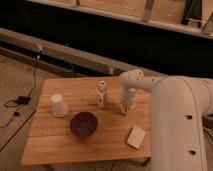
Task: Drag the pepper across the table
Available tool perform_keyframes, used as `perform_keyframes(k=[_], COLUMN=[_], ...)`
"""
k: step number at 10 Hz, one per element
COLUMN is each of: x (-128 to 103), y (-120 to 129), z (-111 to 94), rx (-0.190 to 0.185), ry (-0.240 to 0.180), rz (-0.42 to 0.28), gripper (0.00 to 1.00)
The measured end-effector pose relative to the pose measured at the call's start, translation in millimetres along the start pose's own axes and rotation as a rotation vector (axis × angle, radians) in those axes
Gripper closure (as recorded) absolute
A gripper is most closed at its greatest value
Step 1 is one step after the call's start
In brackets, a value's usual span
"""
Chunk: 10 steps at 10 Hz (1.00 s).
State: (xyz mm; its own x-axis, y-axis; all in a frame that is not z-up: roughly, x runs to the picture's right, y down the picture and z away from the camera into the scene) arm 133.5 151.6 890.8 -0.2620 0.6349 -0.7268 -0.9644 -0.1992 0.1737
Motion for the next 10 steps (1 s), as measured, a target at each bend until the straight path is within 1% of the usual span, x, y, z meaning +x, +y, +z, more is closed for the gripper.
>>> perform_keyframes(k=[2,5,7,10], x=[4.1,13.9,22.4,36.9], y=[-8.8,-29.5,-44.7,-71.3], z=[-3.0,-12.0,-15.1,-19.7], rx=[0.011,0.032,0.037,0.028], ry=[0.002,-0.002,-0.001,-0.007], rz=[0.016,0.053,0.086,0.151], gripper=[1.0,1.0,1.0,1.0])
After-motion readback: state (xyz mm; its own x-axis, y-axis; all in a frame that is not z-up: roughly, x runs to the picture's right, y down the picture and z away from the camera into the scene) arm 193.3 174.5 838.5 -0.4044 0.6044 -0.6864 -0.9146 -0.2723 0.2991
